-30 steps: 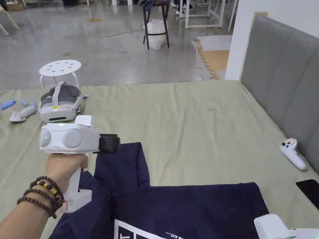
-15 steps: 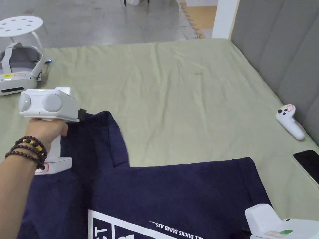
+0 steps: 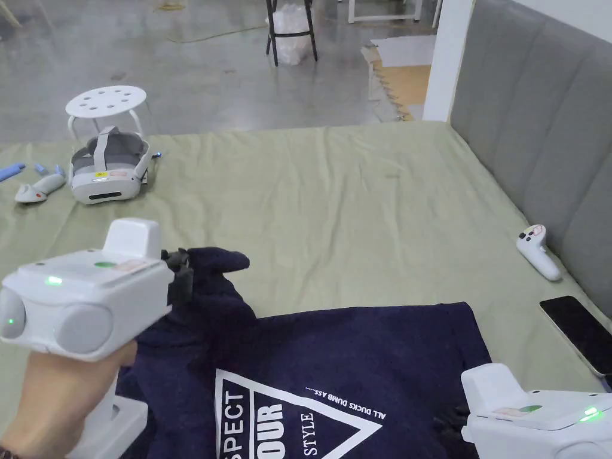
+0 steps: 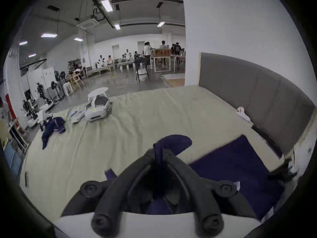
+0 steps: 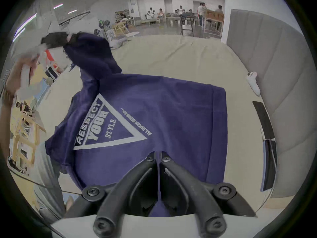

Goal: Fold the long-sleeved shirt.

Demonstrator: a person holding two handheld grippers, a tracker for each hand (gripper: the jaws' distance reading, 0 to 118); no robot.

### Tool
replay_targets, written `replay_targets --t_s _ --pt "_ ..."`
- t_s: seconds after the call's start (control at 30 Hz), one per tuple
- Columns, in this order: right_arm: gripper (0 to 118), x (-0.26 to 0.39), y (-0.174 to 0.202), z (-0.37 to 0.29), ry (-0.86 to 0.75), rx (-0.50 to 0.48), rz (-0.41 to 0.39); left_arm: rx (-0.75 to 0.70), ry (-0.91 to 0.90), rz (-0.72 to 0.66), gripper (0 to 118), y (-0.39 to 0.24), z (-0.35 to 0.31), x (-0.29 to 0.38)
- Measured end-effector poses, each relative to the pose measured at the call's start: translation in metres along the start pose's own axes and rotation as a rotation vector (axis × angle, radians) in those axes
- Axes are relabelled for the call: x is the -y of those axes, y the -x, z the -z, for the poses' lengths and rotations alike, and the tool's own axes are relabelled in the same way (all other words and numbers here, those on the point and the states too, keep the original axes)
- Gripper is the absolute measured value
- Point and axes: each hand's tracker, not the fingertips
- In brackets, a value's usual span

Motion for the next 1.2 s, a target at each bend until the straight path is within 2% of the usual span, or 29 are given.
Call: replay_targets --t_s 0.1,0.3,0.33,0.4,0.43,0.5,0.53,0.6,0.67,0.7,0.73,0.77,0.83,0.9,0.93,1.0,1.03,1.07,1.1,1.2 --pt "1 0.006 0.000 -0.003 -0.003 -0.001 0.003 -0.021 0.077 0.002 10 -0.018 -0.012 0.064" --pt "1 0.012 0.006 -0.008 -0.002 0.001 -0.006 0.003 0.382 -0.097 12 -0.031 0.050 0.181" --pt "1 0.015 0.007 -0.012 -0.003 0.002 -0.009 0.030 0.366 -0.118 22 -0.029 0.057 0.194" --pt "1 0.015 0.010 -0.013 -0.003 0.006 -0.012 -0.014 0.173 -0.110 34 -0.031 0.046 0.196" --pt "1 0.015 0.012 -0.014 0.000 0.006 -0.015 -0.002 0.244 -0.112 57 -0.028 0.050 0.194" --pt "1 0.018 0.013 -0.015 0.001 0.003 -0.022 0.082 0.336 -0.154 85 -0.025 0.046 0.182" --pt "1 0.018 0.015 -0.016 0.002 0.003 -0.024 0.070 0.327 -0.157 99 -0.042 0.008 0.161" --pt "1 0.018 0.018 -0.023 -0.006 0.002 -0.030 0.092 0.202 -0.160 104 -0.041 -0.024 0.145" --pt "1 0.017 0.019 -0.025 -0.012 -0.007 -0.021 0.102 0.114 -0.148 99 -0.023 -0.041 0.132" --pt "1 0.016 0.020 -0.024 -0.012 -0.008 -0.018 0.080 0.100 -0.167 86 -0.016 -0.049 0.122" --pt "1 0.017 0.020 -0.024 -0.014 -0.006 -0.021 0.057 0.073 -0.187 43 -0.007 -0.056 0.111" --pt "1 0.017 0.021 -0.023 -0.015 -0.003 -0.025 0.042 0.062 -0.201 6 0.004 -0.057 0.102" --pt "1 0.015 0.023 -0.021 -0.017 -0.001 -0.026 0.001 0.064 -0.233 3 0.033 -0.044 0.091" --pt "1 0.017 0.023 -0.022 -0.017 -0.009 -0.021 -0.017 0.083 -0.226 6 0.057 -0.027 0.079" --pt "1 0.016 0.023 -0.020 -0.015 -0.013 -0.016 -0.024 0.104 -0.227 29 0.058 -0.011 0.070" --pt "1 0.017 0.023 -0.016 -0.008 -0.011 -0.014 -0.027 0.129 -0.258 100 0.078 0.019 0.065" --pt "1 0.017 0.022 -0.013 -0.001 -0.010 -0.014 -0.039 0.177 -0.277 108 0.086 0.041 0.064" --pt "1 0.017 0.021 -0.011 0.008 -0.007 -0.011 -0.040 0.225 -0.275 101 0.084 0.061 0.066" --pt "1 0.016 0.020 -0.009 0.013 -0.006 -0.007 -0.045 0.211 -0.280 99 0.087 0.065 0.063" --pt "1 0.016 0.012 0.000 0.033 -0.001 0.008 -0.043 0.344 -0.276 95 0.079 0.104 0.071"
